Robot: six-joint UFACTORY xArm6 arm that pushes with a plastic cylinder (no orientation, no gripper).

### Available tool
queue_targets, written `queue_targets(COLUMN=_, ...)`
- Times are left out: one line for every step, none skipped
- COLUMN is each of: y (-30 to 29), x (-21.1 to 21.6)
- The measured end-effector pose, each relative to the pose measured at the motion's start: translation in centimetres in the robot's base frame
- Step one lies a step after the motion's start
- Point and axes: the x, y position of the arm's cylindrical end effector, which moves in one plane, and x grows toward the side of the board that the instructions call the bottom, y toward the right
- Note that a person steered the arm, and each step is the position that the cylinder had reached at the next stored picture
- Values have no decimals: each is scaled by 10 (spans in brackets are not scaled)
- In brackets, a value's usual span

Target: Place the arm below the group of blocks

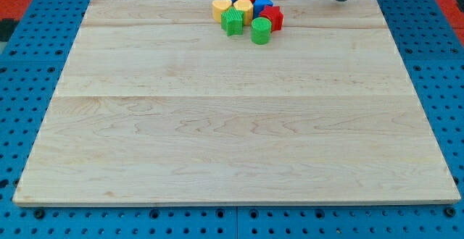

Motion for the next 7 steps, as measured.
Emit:
queue_targets(y=1, x=0)
queue_targets(y=10, x=42)
queue_targets(y=20, x=105)
queue_targets(y=19, x=164)
queue_targets(y=-1, x=203)
queue_targets(y=-49, x=229)
queue_targets(y=-109, x=230)
